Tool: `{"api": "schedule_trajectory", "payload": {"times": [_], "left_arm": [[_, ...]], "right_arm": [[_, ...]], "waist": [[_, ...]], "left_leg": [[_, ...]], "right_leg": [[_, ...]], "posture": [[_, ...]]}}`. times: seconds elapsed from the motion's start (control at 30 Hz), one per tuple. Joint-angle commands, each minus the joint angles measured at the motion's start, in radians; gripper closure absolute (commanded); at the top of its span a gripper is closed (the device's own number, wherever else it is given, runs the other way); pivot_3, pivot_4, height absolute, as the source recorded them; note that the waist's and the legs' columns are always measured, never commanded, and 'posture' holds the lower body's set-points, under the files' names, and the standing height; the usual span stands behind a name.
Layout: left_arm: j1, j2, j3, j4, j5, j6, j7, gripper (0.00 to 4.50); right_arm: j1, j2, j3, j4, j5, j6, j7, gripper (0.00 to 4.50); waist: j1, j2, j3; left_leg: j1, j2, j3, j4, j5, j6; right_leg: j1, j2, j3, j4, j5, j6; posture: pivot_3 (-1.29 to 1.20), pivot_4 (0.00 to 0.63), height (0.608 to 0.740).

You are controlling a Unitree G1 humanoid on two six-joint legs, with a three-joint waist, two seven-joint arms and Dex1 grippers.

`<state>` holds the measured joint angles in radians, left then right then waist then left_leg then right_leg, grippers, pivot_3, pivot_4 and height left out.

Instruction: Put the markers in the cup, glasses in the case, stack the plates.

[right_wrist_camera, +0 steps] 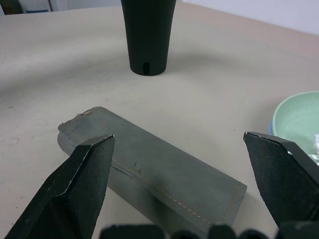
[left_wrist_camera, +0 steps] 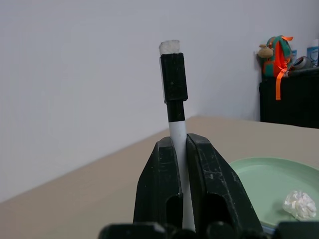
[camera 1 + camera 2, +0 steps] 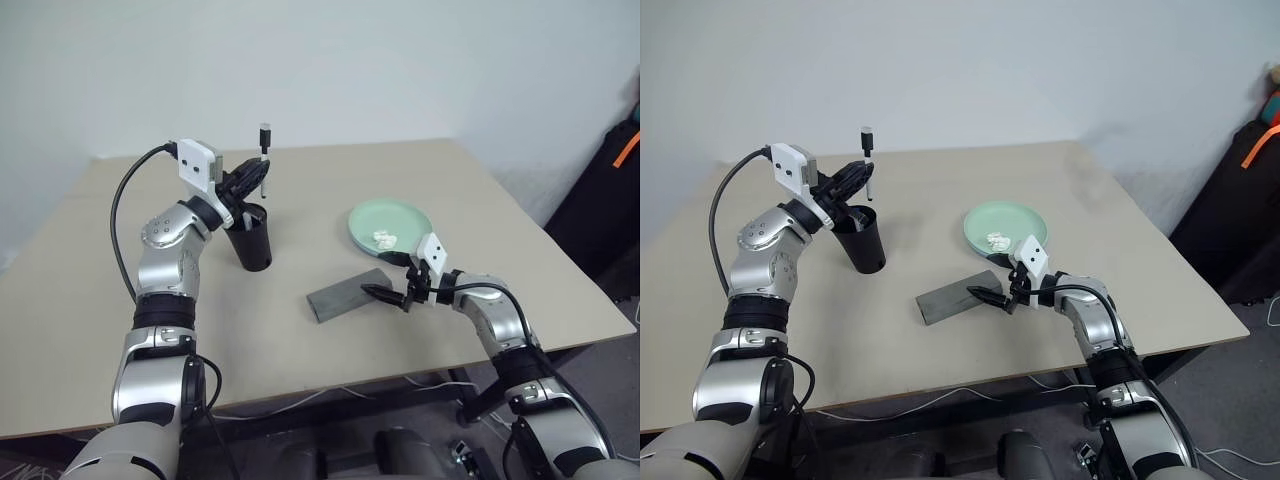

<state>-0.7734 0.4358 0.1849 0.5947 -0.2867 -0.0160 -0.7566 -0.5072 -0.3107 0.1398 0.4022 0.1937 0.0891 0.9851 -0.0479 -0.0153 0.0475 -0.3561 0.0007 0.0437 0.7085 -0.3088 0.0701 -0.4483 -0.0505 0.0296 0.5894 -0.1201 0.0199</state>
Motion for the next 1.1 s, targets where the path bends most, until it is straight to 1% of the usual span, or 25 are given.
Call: {"api": "schedule_trajectory", "payload": {"times": [0.03, 0.6, 0.67, 0.73, 0.87, 1.1], "left_arm": [[-0.046, 0.008, 0.009, -0.015, -0.004, -0.024, 0.007, 4.47], [-0.046, 0.008, 0.008, -0.014, -0.005, -0.025, 0.007, 4.47], [-0.004, -0.013, 0.030, 0.064, 0.078, -0.135, 0.204, 4.47], [0.014, -0.022, 0.036, 0.112, 0.118, -0.197, 0.305, 4.47], [0.006, -0.024, 0.031, 0.156, 0.135, -0.239, 0.344, 4.47], [-0.003, -0.024, 0.026, 0.182, 0.138, -0.266, 0.356, 4.47]], "right_arm": [[-0.022, -0.006, -0.014, -0.031, 0.010, -0.009, 0.001, 0.00], [-0.022, -0.006, -0.014, -0.031, 0.010, -0.009, 0.001, 0.00], [-0.017, -0.004, -0.013, -0.035, 0.010, -0.006, -0.001, 0.00], [-0.017, -0.002, -0.012, -0.035, 0.009, -0.005, -0.002, 0.00], [-0.013, 0.000, -0.009, -0.038, 0.008, -0.004, -0.004, 0.00], [-0.017, 0.004, -0.009, -0.030, 0.007, -0.009, -0.004, 0.00]], "waist": [[0.000, 0.000, 0.000], [0.000, 0.000, 0.000], [0.000, 0.000, 0.000], [0.000, 0.000, 0.000], [0.000, 0.000, 0.000], [0.001, 0.000, 0.000]], "left_leg": [[0.000, 0.000, 0.000, 0.000, 0.000, 0.000], [0.000, 0.000, 0.000, 0.000, 0.000, 0.000], [0.000, 0.000, 0.000, 0.000, 0.000, 0.000], [0.002, 0.000, 0.000, 0.000, 0.000, 0.000], [0.001, 0.001, 0.000, 0.000, 0.000, 0.000], [-0.002, 0.000, -0.001, 0.000, 0.000, 0.000]], "right_leg": [[0.000, 0.000, 0.000, 0.000, 0.000, 0.000], [0.000, 0.000, 0.000, 0.000, 0.000, 0.000], [0.000, 0.000, 0.000, 0.000, 0.000, 0.000], [0.001, 0.000, 0.000, 0.000, 0.000, 0.000], [0.001, 0.000, -0.001, 0.000, 0.000, 0.000], [-0.001, -0.002, -0.003, -0.001, 0.000, 0.000]], "posture": [[0.00, 0.000, 0.720], [0.00, 0.000, 0.720], [0.00, 0.000, 0.720], [0.00, 0.000, 0.720], [0.00, 0.000, 0.720], [0.00, 0.000, 0.720]]}}
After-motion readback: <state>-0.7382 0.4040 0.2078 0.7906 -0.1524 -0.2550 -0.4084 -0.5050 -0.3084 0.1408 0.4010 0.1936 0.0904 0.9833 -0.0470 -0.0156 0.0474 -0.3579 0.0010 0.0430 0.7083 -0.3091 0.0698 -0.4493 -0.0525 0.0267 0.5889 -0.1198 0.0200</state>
